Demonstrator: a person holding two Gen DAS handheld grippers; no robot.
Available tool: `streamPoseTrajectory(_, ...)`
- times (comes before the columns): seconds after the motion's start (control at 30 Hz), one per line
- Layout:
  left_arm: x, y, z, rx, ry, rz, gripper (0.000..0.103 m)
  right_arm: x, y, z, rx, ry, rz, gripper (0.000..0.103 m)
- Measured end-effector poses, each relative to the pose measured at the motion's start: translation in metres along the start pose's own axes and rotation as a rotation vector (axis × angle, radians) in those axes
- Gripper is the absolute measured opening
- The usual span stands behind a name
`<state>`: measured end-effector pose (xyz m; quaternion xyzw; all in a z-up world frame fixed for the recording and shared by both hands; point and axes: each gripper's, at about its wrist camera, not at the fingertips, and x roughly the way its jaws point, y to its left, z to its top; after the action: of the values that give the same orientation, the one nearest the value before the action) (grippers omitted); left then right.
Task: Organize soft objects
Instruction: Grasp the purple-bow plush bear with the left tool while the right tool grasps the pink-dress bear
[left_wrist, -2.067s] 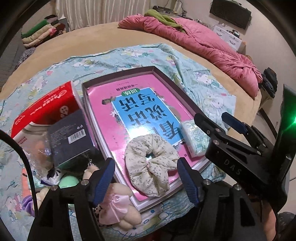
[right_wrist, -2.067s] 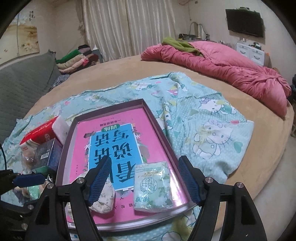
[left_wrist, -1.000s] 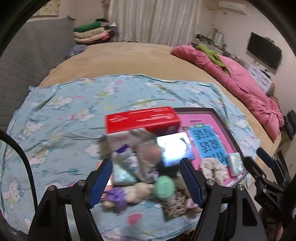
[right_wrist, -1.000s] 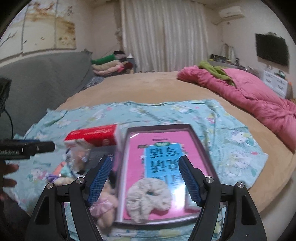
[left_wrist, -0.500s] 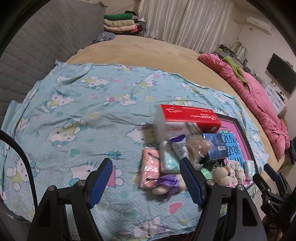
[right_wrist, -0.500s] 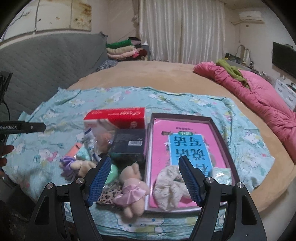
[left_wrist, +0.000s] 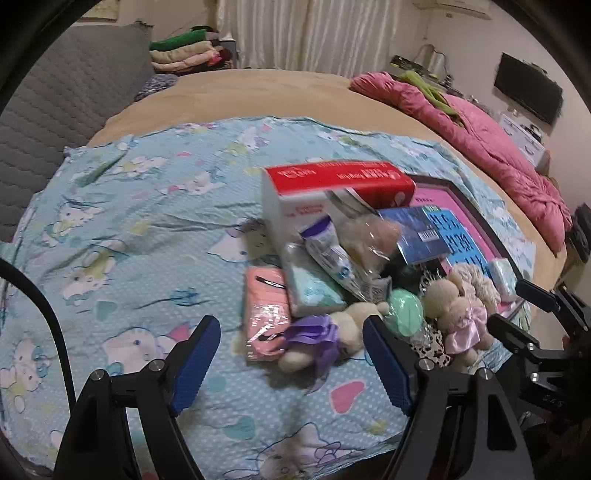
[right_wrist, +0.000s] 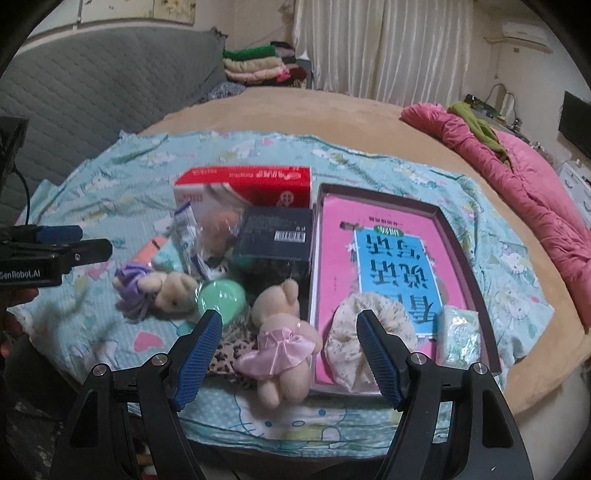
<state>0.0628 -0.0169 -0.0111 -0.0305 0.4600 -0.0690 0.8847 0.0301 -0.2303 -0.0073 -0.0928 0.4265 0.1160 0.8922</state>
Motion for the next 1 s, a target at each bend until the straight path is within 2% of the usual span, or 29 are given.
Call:
streamPoseTrajectory(0.33,0.024,-0.013,-0.008,0.077,0.017,-0.013,0.079,0.048,0.006,-0.003,-0.046,0.150,-0.077,0.076)
streamPoseTrajectory(0.47,0.031,-0.011,-0.008,0.089,0.024,-0.042,0.079,0.062,0.009,-0.004,-0.079,0.181,-0.113,0.076)
streamPoseTrajectory(0.67,0.044,-0.014,-0.008,0.119,0.031,-0.041,0.079,0.074,0.010,-0.004,-0.109,0.191,-0.132,0.076)
streamPoseTrajectory(0.77,0.048,-0.016,-0.009,0.130,0.033,-0.050,0.079,0.077,0.008,-0.004,-0.101,0.194,-0.118,0.064)
streamPoseTrajectory(0.83,0.049,-0.018,-0.009,0.141,0.027,-0.055,0.079,0.079,0.009,-0.003,-0.098,0.195,-0.109,0.060)
streamPoseTrajectory(0.87,0.049,-0.019,-0.010,0.150,0.023,-0.051,0.075,0.079,0.008,-0.003,-0.095,0.195,-0.101,0.056)
streamPoseTrajectory(1.0,0.052,-0.030,-0.012,0.202,0.017,-0.027,0.064,0.079,0.003,-0.003,-0.070,0.187,-0.082,0.050)
